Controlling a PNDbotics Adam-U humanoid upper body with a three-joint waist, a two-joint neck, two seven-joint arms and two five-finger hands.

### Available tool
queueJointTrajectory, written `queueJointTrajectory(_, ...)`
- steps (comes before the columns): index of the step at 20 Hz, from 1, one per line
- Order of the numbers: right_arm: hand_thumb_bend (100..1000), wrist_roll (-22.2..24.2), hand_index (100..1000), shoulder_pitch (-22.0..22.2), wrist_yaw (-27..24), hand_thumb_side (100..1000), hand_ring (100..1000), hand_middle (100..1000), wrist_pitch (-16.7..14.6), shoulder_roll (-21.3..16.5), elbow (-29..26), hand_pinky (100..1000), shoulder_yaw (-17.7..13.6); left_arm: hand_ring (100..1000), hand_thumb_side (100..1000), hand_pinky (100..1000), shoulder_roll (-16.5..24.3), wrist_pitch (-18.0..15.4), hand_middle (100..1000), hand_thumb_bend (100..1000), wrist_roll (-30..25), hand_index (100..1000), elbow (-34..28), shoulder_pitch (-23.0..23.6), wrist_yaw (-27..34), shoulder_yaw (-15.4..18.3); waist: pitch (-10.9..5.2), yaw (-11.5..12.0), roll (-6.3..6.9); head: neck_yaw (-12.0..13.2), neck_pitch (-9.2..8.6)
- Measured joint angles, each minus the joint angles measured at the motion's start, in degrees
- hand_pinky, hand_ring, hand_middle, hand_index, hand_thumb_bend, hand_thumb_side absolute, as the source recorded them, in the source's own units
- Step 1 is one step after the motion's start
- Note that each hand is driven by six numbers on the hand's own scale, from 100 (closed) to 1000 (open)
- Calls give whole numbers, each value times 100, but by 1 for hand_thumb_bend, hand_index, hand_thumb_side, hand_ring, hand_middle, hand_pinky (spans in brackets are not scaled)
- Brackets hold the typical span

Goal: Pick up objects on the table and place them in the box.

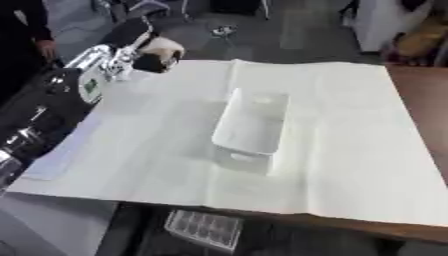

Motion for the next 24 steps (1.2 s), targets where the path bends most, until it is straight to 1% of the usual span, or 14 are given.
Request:
queueJointTrajectory(1, 100, 2, 622, 0, 0, 1000, 458, 452, 1, 0, 0, 365, 0, 100, 598, 100, 17, -182, 100, 100, 88, 188, -53, -17, 73, -47, 0, -1, 2, 0, -8)
queueJointTrajectory(2, 100, 3, 622, 0, 0, 1000, 458, 452, 2, 0, 0, 365, 1, 100, 533, 100, 27, -358, 100, 100, 148, 188, -108, -37, 119, -93, 0, -3, 3, 0, -18)
queueJointTrajectory(4, 100, 5, 622, 0, 0, 1000, 458, 452, 3, 0, 0, 365, 1, 100, 531, 100, 39, -663, 100, 100, 206, 188, -194, -80, 132, -170, 0, -13, 10, 0, -33)
queueJointTrajectory(7, 100, 14, 622, -1, -2, 1000, 458, 452, 10, 1, 0, 365, 2, 100, 528, 100, 51, -992, 100, 100, 224, 188, -304, -138, 124, -270, 0, -32, 10, -1, -39)
queueJointTrajectory(13, 100, 24, 622, -12, -11, 1000, 458, 452, 16, 4, 0, 365, 5, 100, 526, 100, 47, -1389, 100, 100, 174, 188, -544, -208, 101, -494, 1, -111, 28, -1, -52)
queueJointTrajectory(17, 100, 36, 622, -37, -29, 1000, 458, 452, 24, 7, 0, 366, 6, 100, 528, 100, 6, -1592, 100, 100, 125, 189, -714, -243, 44, -629, 3, -174, 33, -5, -130)
queueJointTrajectory(21, 100, 43, 622, -59, -34, 1000, 458, 452, 30, 10, 0, 366, 8, 100, 568, 100, -6, -1856, 100, 100, 41, 195, -836, -289, -108, -750, 6, -213, 40, -38, -142)
queueJointTrajectory(24, 100, 44, 622, -80, -39, 1000, 458, 452, 30, 20, 0, 366, 10, 100, 609, 100, -52, -2234, 100, 100, -180, 201, -905, -290, -234, -857, 7, -236, 47, -38, -142)
